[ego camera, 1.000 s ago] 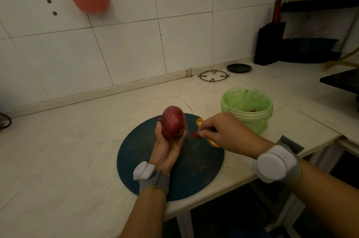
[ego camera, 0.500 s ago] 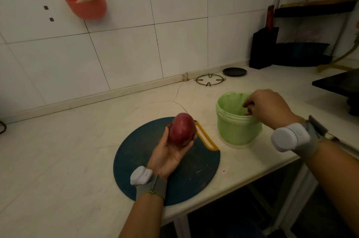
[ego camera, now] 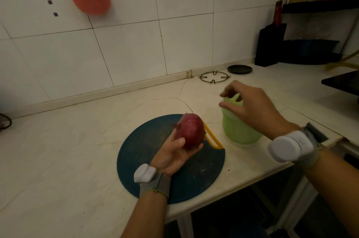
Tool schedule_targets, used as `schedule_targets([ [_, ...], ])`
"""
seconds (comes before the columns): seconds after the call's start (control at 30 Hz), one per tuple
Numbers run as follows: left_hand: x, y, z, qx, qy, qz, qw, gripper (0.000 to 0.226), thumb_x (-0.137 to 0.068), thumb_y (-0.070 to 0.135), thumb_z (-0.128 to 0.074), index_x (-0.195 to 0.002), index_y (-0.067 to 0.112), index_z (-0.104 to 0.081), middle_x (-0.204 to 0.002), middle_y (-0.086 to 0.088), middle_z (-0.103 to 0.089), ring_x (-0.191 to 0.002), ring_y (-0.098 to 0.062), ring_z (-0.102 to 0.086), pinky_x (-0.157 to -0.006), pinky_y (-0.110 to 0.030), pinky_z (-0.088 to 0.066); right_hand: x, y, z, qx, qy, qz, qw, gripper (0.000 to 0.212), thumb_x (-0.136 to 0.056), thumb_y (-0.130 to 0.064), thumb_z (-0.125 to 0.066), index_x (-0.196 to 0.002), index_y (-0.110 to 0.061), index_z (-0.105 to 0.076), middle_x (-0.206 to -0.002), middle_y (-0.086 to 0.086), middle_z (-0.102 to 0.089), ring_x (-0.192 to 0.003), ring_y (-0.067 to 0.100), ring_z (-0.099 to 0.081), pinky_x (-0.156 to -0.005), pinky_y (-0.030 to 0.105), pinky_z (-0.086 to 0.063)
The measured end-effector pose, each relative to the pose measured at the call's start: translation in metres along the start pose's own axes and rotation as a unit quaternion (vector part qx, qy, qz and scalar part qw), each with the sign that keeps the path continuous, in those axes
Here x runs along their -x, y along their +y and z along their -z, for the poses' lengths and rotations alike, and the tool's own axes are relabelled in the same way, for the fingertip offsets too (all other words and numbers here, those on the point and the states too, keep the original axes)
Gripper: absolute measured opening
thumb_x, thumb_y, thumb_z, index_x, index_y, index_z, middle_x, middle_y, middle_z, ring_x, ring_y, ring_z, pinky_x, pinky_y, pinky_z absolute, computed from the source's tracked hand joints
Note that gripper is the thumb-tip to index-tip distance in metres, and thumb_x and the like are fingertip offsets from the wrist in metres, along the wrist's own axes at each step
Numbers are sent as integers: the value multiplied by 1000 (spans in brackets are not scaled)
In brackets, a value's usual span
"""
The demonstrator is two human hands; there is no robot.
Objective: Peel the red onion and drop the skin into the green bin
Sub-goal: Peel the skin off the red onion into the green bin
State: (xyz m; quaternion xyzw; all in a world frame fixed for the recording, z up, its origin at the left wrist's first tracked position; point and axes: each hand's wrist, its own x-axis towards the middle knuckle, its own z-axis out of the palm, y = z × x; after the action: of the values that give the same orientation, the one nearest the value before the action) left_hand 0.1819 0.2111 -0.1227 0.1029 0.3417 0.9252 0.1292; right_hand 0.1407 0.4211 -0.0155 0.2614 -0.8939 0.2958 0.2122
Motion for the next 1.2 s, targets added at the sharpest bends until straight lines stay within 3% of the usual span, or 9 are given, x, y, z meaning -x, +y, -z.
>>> schedule_targets([
  [0.13, -3, 0, 2, -57, -18, -11, 998, 99, -48, -2, -85, -135, 29, -49, -144, -17, -38, -122, -38, -52, -92, -51, -49, 13, -23, -15, -66, -120, 94, 986, 40, -72, -29, -75, -91, -35, -40, -113, -18, -58, -91, -6, -53, -75, 5, -41],
  [0.23, -3, -2, 6, -62, -37, -23, 997, 101, -55, -4, -82, -141, 26, -40, -147, -15, -35, -126, -36, -48, -96, -52, -45, 18, -23, -27, -53, -147, 133, 979, 45, -71, -29, -78, -96, -35, -40, -111, -9, -60, -96, 3, -54, -79, 8, -42],
  [0.33, -4, -2, 4, -70, -38, -30, 996, 100, -55, -4, -83, -140, 26, -40, -144, -12, -38, -124, -33, -51, -93, -49, -49, 22, -17, -32, -49, -142, 149, 977, 41, -73, -28, -76, -102, -29, -47, -105, -6, -61, -98, 11, -56, -84, 29, -50],
  [0.4, -4, -2, 5, -76, -32, -28, 996, 100, -53, -2, -85, -139, 26, -41, -144, -12, -38, -123, -32, -53, -91, -47, -50, 24, -14, -34, -52, -133, 168, 975, 38, -75, -26, -75, -105, -23, -52, -100, -11, -58, -95, 10, -56, -82, 33, -50],
  [0.53, -5, -3, 5, -88, -25, -25, 995, 101, -53, 1, -86, -140, 26, -39, -144, -14, -38, -123, -32, -52, -91, -46, -50, 25, -12, -39, -45, -110, 203, 972, 32, -77, -17, -73, -104, -17, -56, -91, -15, -50, -87, 7, -52, -78, 30, -49],
  [0.67, -5, -3, 5, -95, -9, -28, 995, 104, -50, 4, -89, -139, 26, -40, -144, -15, -38, -123, -33, -51, -92, -47, -50, 27, -10, -45, -43, -97, 215, 971, 39, -77, -13, -72, -89, -32, -40, -91, -7, -54, -86, 11, -53, -75, 27, -46],
  [0.8, -6, -3, 5, -99, -7, -26, 995, 105, -49, 5, -89, -139, 26, -40, -145, -14, -37, -124, -33, -50, -91, -46, -50, 26, -9, -45, -43, -101, 203, 973, 27, -77, -12, -72, -87, -18, -48, -88, -7, -52, -81, 11, -50, -71, 26, -45],
  [0.9, -6, -3, 4, -99, -2, -23, 995, 105, -48, 5, -89, -139, 27, -41, -143, -13, -38, -124, -33, -50, -90, -45, -51, 25, -10, -44, -34, -103, 194, 975, 29, -77, -13, -72, -84, -21, -44, -86, -5, -50, -77, 13, -48, -68, 29, -45],
  [1.2, -7, -3, 5, -96, -2, -42, 994, 103, -47, 6, -90, -136, 29, -43, -142, -10, -41, -124, -32, -50, -92, -47, -50, 27, -7, -52, -62, -84, 195, 975, 33, -75, -9, -73, -87, -20, -45, -100, -3, -56, -88, 11, -49, -76, 22, -43],
])
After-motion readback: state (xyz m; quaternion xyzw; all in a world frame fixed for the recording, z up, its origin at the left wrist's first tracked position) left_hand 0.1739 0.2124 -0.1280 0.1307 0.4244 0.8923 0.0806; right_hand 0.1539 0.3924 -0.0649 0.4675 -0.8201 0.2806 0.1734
